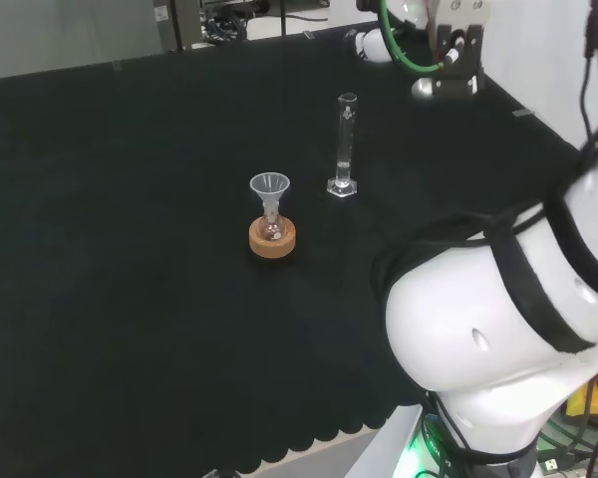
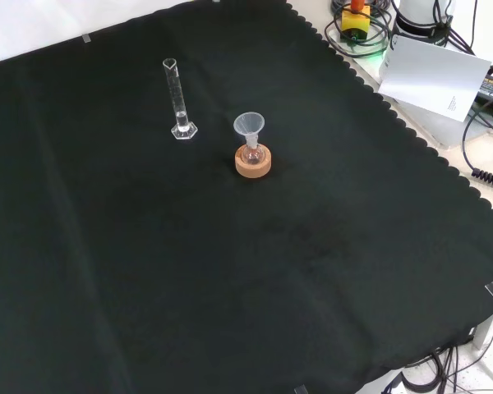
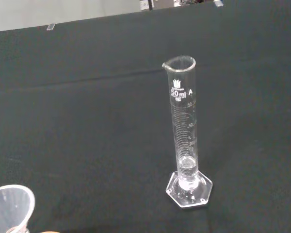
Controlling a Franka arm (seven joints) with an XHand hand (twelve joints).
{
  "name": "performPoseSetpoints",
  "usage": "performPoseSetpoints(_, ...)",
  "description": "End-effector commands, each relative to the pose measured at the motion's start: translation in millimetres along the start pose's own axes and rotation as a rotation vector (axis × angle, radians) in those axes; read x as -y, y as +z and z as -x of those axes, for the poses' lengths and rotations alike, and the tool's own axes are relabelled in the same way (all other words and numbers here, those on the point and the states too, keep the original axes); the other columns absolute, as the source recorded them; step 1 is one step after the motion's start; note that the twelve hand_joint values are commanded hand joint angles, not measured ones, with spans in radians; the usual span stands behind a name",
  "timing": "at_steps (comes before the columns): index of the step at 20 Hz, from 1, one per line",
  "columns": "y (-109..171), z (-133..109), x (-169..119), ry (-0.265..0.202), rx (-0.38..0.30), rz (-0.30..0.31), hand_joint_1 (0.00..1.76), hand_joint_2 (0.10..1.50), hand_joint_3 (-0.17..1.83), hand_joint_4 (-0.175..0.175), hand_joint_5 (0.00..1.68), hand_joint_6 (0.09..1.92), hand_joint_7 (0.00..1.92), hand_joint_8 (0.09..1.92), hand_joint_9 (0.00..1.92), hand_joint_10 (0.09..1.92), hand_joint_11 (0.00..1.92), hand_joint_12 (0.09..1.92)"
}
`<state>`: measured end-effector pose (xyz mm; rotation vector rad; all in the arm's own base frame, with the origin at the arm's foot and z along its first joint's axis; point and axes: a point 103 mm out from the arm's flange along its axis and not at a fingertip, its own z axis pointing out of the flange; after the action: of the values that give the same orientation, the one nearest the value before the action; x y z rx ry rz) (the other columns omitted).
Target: Pick up the graduated cylinder.
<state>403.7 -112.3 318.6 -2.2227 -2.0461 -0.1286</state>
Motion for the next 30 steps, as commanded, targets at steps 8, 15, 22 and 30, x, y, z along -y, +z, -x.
performPoseSetpoints(8,79,29,-66,-0.022,-0.152,-0.001,0.41,1.21,-0.05,-0.042,0.30,0.09,0.08,0.60,0.31,0.67,0.16,1.37)
performPoseSetpoints(15,95,35,-69,-0.058,-0.230,0.012,0.47,1.18,-0.08,-0.037,0.31,0.09,0.12,0.63,0.35,0.69,0.21,1.37)
performPoseSetpoints(22,115,42,-74,-0.090,-0.280,-0.003,0.51,1.16,-0.10,-0.032,0.31,0.09,0.13,0.63,0.37,0.68,0.23,1.36)
performPoseSetpoints(30,127,53,-74,-0.092,-0.339,0.006,0.55,1.15,-0.12,-0.034,0.33,0.09,0.18,0.64,0.44,0.66,0.25,1.35)
